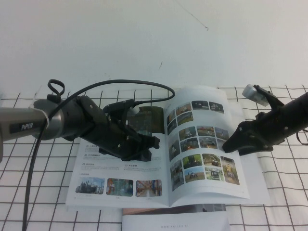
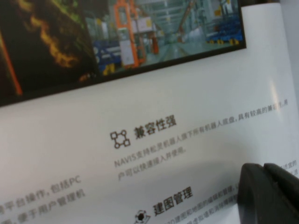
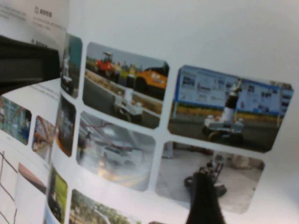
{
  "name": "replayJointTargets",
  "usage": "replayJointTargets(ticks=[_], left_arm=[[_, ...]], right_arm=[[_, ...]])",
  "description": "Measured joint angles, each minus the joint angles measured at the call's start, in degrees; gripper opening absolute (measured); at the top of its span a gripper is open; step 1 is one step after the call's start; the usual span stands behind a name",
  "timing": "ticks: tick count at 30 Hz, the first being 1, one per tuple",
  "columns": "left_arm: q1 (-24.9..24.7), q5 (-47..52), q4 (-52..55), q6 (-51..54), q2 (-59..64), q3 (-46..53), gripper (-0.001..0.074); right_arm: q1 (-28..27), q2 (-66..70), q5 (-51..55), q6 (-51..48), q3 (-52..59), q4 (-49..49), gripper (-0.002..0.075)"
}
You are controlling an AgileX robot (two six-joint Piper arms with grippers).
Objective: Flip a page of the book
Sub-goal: Open the closed book
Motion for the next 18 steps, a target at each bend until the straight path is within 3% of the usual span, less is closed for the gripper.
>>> replayJointTargets(ticks=[18], left_arm=[[0.00,-0.21,0.00,0.12,0.00,0.00,-0.0003]], right_arm=[[0.00,-8.01,5.26,0.10,0.00,5.16,0.0429]])
